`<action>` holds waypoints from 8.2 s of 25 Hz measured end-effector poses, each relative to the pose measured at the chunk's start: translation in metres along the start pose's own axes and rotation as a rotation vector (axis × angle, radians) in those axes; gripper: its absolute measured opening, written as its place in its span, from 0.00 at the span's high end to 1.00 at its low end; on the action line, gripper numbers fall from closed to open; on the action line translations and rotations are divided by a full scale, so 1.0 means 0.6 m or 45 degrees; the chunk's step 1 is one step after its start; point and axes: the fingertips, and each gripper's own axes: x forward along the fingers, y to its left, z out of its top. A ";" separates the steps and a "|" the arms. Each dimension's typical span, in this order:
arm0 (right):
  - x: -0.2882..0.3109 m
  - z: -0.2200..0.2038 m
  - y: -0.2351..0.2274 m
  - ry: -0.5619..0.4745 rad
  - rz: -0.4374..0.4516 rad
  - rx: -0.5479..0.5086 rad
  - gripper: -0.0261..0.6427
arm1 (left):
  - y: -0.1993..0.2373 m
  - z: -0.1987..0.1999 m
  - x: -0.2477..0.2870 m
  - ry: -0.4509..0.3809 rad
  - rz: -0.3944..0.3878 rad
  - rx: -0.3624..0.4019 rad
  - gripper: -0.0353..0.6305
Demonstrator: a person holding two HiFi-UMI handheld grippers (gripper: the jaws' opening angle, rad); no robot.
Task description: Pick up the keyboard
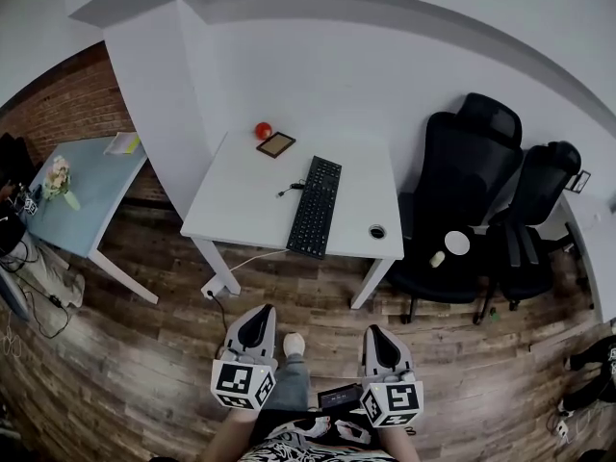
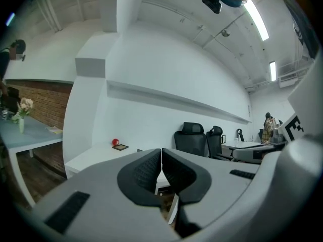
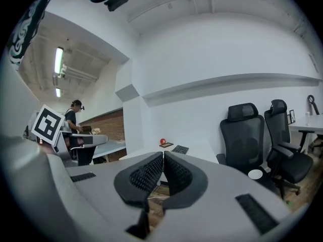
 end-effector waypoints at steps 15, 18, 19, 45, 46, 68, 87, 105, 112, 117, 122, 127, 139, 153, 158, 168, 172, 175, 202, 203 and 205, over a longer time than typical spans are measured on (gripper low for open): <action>0.280 0.059 -0.101 0.017 -0.118 0.002 0.92 | 0.132 0.052 0.301 0.027 -0.070 0.022 0.92; 0.344 0.067 -0.113 0.031 -0.127 0.013 0.92 | 0.169 0.060 0.358 0.035 -0.071 0.015 0.92; 0.365 0.070 -0.117 0.035 -0.130 0.015 0.92 | 0.180 0.062 0.378 0.036 -0.073 0.012 0.92; 0.552 0.067 -0.176 0.055 -0.194 0.090 0.92 | 0.271 0.036 0.582 0.096 -0.112 -0.042 0.92; 0.557 0.066 -0.177 0.057 -0.187 0.092 0.92 | 0.273 0.035 0.585 0.099 -0.107 -0.044 0.92; 0.680 0.027 -0.210 0.168 0.015 0.381 0.92 | 0.306 -0.001 0.676 0.209 -0.085 -0.060 0.92; 0.766 -0.080 -0.221 0.330 0.212 0.714 0.92 | 0.316 -0.138 0.747 0.502 -0.170 -0.165 0.92; 0.809 -0.174 -0.236 0.531 0.170 0.786 0.92 | 0.324 -0.212 0.764 0.651 -0.192 -0.219 0.92; 0.812 -0.217 -0.219 0.687 0.208 0.801 0.92 | 0.313 -0.249 0.763 0.730 -0.229 -0.303 0.92; 0.804 -0.239 -0.220 0.737 0.204 0.864 0.91 | 0.297 -0.266 0.765 0.768 -0.262 -0.364 0.92; 0.814 -0.239 -0.223 0.737 0.226 0.919 0.91 | 0.292 -0.278 0.777 0.817 -0.286 -0.414 0.91; 0.836 -0.234 -0.237 0.743 0.190 0.937 0.86 | 0.297 -0.285 0.786 0.859 -0.300 -0.531 0.86; 0.846 -0.259 -0.224 0.947 0.233 0.947 0.76 | 0.252 -0.332 0.801 1.084 -0.449 -0.870 0.68; 0.852 -0.260 -0.225 0.929 0.219 1.043 0.76 | 0.244 -0.321 0.812 0.992 -0.585 -1.393 0.80; 0.853 -0.248 -0.234 0.831 0.215 1.183 0.76 | 0.235 -0.306 0.807 0.947 -0.676 -1.412 0.80; 0.855 -0.238 -0.235 0.730 0.291 1.357 0.76 | 0.233 -0.284 0.810 0.860 -0.785 -1.543 0.80; 0.862 -0.237 -0.227 0.666 0.359 1.411 0.72 | 0.234 -0.278 0.810 0.811 -0.864 -1.586 0.80; 0.870 -0.235 -0.208 0.647 0.472 1.454 0.72 | 0.238 -0.284 0.809 0.794 -0.904 -1.590 0.80; 0.851 -0.184 -0.149 0.515 0.588 1.451 0.73 | 0.236 -0.260 0.773 0.834 -0.965 -1.443 0.78; 0.852 -0.177 -0.150 0.508 0.583 1.442 0.74 | 0.235 -0.254 0.775 0.839 -0.965 -1.419 0.78; 0.855 -0.160 -0.151 0.491 0.576 1.430 0.74 | 0.235 -0.240 0.779 0.842 -0.965 -1.370 0.77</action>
